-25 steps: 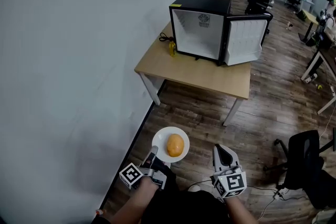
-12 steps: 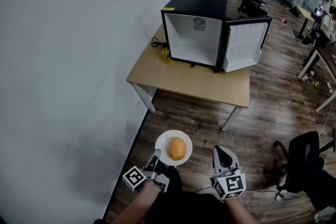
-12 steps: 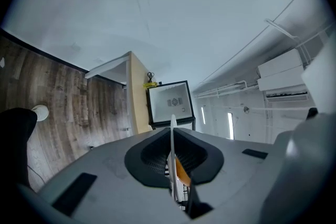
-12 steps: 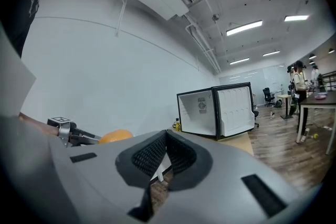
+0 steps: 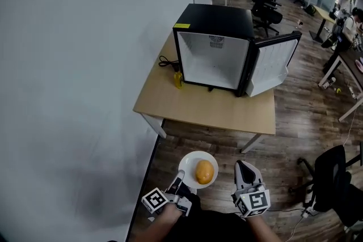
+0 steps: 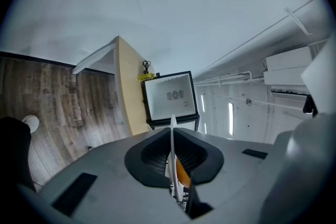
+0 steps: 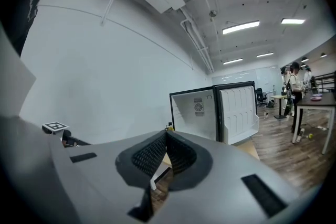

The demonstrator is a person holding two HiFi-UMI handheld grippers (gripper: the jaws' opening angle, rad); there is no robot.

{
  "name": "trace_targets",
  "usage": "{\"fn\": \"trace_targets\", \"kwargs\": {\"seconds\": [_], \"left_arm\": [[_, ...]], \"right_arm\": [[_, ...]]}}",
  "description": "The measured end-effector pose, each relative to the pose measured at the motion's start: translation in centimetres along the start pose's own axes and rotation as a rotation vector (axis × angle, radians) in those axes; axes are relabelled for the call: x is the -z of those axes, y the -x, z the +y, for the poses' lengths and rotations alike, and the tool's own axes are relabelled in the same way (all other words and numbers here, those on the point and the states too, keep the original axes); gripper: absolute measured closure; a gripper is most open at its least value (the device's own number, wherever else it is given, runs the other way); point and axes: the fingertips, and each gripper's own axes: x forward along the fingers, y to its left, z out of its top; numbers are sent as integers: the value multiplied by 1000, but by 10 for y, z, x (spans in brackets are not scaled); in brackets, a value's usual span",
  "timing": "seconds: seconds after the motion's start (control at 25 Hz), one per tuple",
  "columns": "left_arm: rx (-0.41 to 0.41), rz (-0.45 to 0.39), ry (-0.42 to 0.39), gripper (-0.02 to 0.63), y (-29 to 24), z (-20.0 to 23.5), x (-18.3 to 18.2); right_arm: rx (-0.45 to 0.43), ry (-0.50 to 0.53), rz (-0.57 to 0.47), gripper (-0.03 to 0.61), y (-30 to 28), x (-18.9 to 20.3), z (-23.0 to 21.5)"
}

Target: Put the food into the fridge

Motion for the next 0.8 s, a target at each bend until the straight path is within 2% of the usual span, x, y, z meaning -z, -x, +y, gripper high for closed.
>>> {"fn": "trace_targets", "kwargs": {"seconds": [0.2, 0.32, 0.44, 0.6, 0.72, 0.8], "left_arm": [[-8, 60, -13, 592, -44, 8, -45], [22, 89, -1, 592, -67, 9, -68], [-24, 122, -17, 592, -80, 21, -87], [-37, 115, -21, 592, -96, 31, -105], [-47, 107, 15, 592, -111, 44, -114], [-89, 111, 25, 592, -117, 52, -118]], "right_arm": [[47, -14, 0, 518, -58, -8, 5], [72, -56, -3, 518, -90, -13, 12], [77, -72, -12, 518, -115, -20, 25], [43, -50, -10, 518, -138, -27, 40], [51, -56, -2, 518, -150, -23, 35], [56, -58, -2, 518, -156, -22, 30]]}}
